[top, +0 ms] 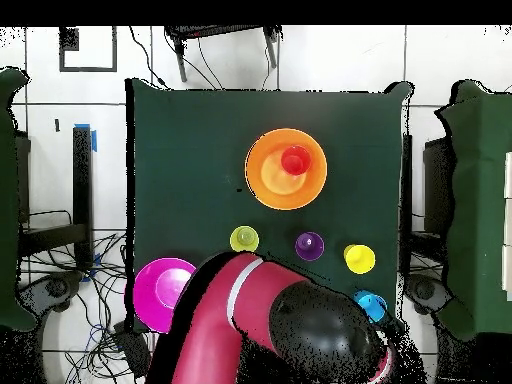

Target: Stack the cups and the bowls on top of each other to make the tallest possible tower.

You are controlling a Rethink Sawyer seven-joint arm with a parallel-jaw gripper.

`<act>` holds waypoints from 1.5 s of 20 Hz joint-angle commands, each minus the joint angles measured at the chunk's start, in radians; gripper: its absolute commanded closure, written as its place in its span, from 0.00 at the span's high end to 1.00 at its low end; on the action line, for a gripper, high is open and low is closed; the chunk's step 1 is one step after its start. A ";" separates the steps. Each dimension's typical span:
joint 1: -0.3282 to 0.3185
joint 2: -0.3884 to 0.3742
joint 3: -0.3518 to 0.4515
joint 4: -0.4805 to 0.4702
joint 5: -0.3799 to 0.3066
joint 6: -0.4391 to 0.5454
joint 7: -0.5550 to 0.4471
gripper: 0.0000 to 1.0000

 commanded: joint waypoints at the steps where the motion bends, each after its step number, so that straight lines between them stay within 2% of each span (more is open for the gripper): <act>1: -0.007 0.144 0.161 -0.239 0.180 -0.086 -0.093 0.00; 5: -0.004 0.152 0.158 -0.266 0.160 -0.055 -0.065 0.00; 7: -0.006 0.124 0.180 -0.286 0.088 0.040 0.004 0.00; 8: -0.011 0.106 0.205 -0.306 0.025 0.118 0.052 0.00; 11: -0.019 0.091 0.243 -0.340 -0.048 0.226 0.099 0.00; 16: -0.024 0.087 0.265 -0.373 -0.069 0.283 0.101 0.00; 18: -0.011 0.088 0.249 -0.366 -0.040 0.271 0.075 0.00; 23: -0.015 0.084 0.252 -0.359 -0.036 0.271 0.066 0.00; 25: -0.032 0.055 0.278 -0.340 -0.096 0.338 0.101 0.00; 26: -0.058 0.017 0.321 -0.325 -0.188 0.411 0.143 0.00; 28: -0.099 -0.024 0.380 -0.305 -0.279 0.490 0.178 0.00; 29: -0.101 -0.019 0.376 -0.305 -0.266 0.480 0.167 0.00; 30: -0.100 0.003 0.357 -0.307 -0.216 0.424 0.152 0.00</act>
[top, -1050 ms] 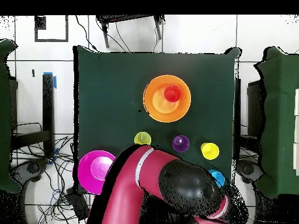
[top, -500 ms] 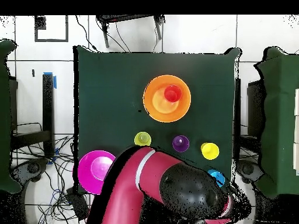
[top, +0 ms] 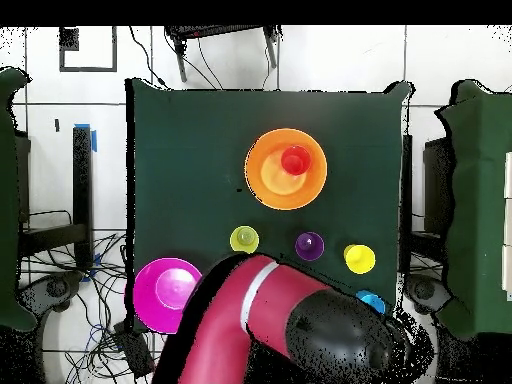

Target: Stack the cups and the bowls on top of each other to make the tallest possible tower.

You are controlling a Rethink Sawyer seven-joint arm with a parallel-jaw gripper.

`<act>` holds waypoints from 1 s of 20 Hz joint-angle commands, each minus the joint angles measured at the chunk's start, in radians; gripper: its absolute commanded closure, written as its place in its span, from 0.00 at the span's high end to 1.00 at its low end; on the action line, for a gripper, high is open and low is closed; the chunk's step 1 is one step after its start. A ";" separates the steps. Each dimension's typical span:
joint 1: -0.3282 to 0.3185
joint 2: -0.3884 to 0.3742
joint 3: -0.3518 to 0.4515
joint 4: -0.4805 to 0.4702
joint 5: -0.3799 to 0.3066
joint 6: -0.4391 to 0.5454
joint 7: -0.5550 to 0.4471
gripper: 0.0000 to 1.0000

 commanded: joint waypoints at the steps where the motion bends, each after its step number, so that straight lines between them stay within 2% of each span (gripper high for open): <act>1: -0.052 0.064 0.270 -0.183 -0.020 0.213 0.117 0.00; 2: -0.034 0.094 0.244 -0.193 0.036 0.178 0.073 0.00; 4: -0.023 0.134 0.223 -0.206 0.098 0.151 0.035 0.00; 7: -0.025 0.171 0.214 -0.222 0.144 0.094 0.008 0.00; 9: -0.002 0.191 0.186 -0.222 0.189 0.059 -0.027 0.00; 11: 0.008 0.168 0.198 -0.221 0.149 0.141 0.011 0.00; 12: 0.002 0.146 0.220 -0.222 0.102 0.184 0.032 0.00; 20: -0.038 0.053 0.321 -0.232 -0.022 0.331 0.086 0.00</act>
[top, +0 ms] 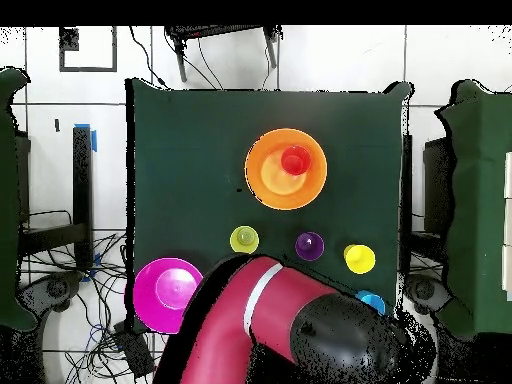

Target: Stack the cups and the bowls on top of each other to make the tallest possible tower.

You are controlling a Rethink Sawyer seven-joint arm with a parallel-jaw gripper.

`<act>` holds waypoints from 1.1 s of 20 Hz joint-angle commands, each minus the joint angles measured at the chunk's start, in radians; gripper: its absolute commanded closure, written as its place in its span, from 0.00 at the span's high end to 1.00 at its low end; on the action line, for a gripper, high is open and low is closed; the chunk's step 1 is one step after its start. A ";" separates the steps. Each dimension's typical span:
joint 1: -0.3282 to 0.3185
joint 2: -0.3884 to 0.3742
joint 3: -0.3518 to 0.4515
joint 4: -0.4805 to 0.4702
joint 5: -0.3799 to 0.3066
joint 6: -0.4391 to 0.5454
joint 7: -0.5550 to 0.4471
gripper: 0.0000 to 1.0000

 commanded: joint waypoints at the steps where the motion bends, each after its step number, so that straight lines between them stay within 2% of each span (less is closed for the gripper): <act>1: -0.039 0.060 0.315 -0.226 -0.034 0.286 0.088 0.00; 2: -0.054 0.040 0.340 -0.222 -0.061 0.317 0.091 0.00; 5: -0.074 0.008 0.372 -0.209 -0.076 0.354 0.083 0.00; 9: -0.131 -0.061 0.457 -0.172 -0.098 0.450 0.060 0.00; 13: -0.216 -0.136 0.571 -0.137 -0.091 0.602 -0.028 0.00; 14: -0.234 -0.144 0.597 -0.142 -0.080 0.638 -0.056 0.00; 19: -0.239 -0.118 0.610 -0.191 -0.074 0.623 -0.054 0.00; 22: -0.248 -0.117 0.630 -0.207 -0.066 0.664 -0.067 0.00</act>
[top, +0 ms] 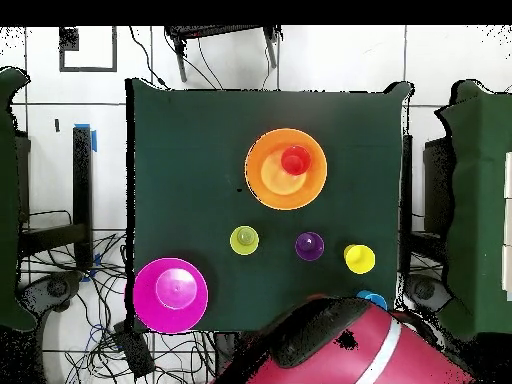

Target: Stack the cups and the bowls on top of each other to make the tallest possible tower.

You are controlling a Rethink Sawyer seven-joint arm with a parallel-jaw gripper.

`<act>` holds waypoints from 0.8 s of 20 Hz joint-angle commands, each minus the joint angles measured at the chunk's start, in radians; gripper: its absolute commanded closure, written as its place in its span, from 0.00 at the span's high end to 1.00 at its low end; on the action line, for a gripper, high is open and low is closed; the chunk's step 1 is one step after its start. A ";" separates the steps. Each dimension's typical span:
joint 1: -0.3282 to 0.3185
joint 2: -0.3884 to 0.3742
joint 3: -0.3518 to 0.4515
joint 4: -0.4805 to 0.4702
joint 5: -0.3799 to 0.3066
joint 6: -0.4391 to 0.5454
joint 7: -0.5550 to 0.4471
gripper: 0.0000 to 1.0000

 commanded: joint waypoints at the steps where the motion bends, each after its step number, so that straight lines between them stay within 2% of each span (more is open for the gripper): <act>1: -0.036 0.139 0.316 -0.240 0.047 0.164 -0.069 0.00; 4: -0.057 0.135 0.344 -0.243 0.059 0.214 -0.083 0.00; 11: -0.068 0.136 0.363 -0.251 0.037 0.223 -0.073 0.00; 16: -0.116 0.136 0.423 -0.266 0.038 0.300 -0.136 0.00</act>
